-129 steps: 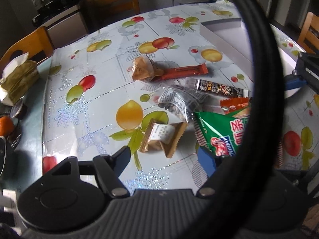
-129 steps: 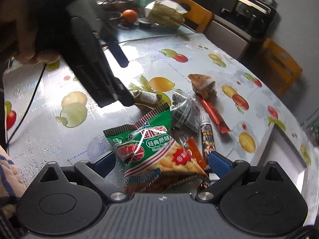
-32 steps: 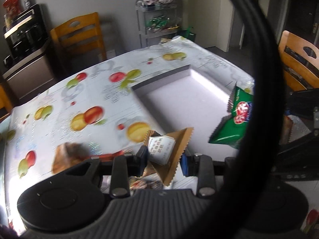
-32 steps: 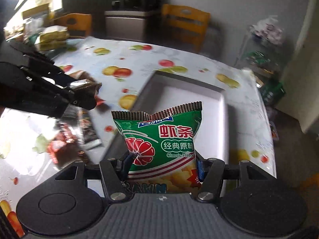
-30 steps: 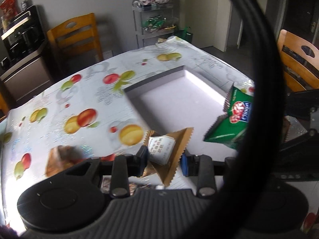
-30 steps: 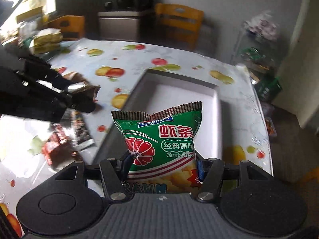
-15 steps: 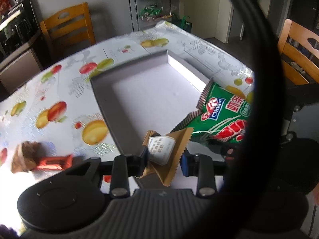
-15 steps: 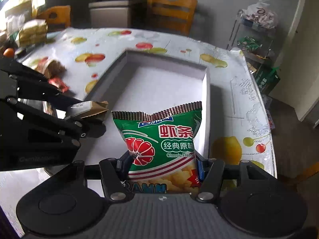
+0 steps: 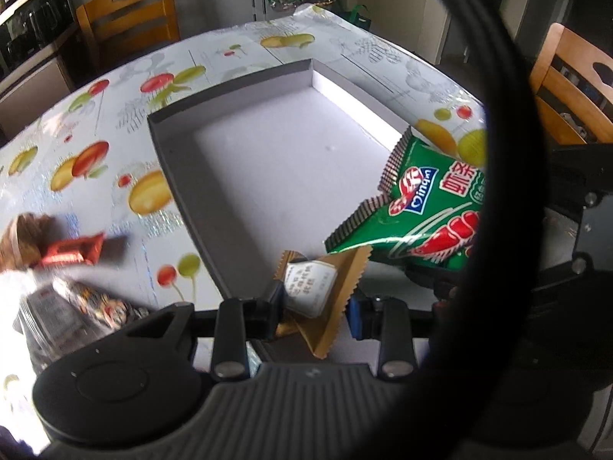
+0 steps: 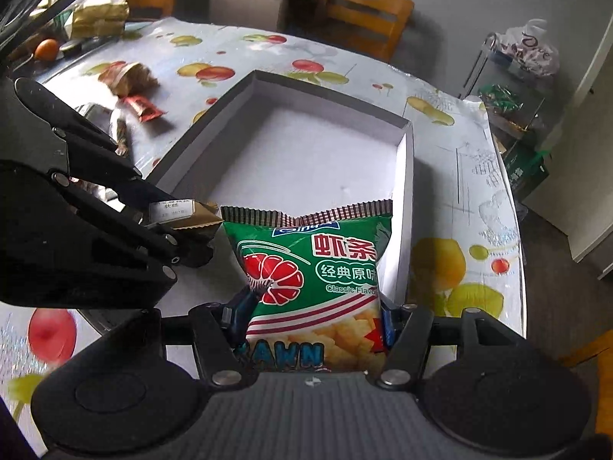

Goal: Organize snacks
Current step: 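Carry the chip bag and biscuit packet over the white tray and lower them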

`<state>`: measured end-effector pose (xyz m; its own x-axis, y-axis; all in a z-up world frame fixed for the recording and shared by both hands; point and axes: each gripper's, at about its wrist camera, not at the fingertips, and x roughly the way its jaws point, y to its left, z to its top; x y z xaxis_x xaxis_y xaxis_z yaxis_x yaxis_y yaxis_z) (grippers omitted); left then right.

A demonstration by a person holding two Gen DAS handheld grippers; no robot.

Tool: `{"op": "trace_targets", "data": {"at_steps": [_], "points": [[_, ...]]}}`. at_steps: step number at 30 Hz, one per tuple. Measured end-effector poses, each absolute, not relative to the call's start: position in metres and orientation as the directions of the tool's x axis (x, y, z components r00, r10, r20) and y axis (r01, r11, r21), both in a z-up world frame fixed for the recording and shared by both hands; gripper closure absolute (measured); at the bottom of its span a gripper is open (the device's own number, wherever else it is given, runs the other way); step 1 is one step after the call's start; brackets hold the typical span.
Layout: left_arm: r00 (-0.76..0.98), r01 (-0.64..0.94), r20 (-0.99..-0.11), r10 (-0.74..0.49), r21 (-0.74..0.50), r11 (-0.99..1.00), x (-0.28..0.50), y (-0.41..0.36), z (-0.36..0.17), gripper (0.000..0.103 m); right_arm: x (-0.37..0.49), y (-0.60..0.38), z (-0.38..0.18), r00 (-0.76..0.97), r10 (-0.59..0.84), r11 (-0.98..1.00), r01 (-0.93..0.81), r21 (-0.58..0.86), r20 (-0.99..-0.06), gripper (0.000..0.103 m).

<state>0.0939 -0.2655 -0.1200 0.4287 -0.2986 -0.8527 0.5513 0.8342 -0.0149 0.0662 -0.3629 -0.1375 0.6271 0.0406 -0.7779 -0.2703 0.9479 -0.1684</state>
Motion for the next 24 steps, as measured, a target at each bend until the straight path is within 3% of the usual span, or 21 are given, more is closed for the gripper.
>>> {"op": "trace_targets", "data": {"at_steps": [10, 24], "points": [[0.398, 0.603, -0.864, -0.309, -0.007, 0.797, 0.049, -0.263, -0.124, 0.072, 0.021, -0.361, -0.137, 0.608, 0.034, 0.95, -0.267, -0.164, -0.793, 0.042], [0.42, 0.609, -0.85, -0.316, 0.006, 0.793, 0.044, -0.261, -0.124, 0.071, 0.017, -0.362, -0.135, 0.618, 0.026, 0.953, -0.253, -0.167, -0.786, 0.039]]}}
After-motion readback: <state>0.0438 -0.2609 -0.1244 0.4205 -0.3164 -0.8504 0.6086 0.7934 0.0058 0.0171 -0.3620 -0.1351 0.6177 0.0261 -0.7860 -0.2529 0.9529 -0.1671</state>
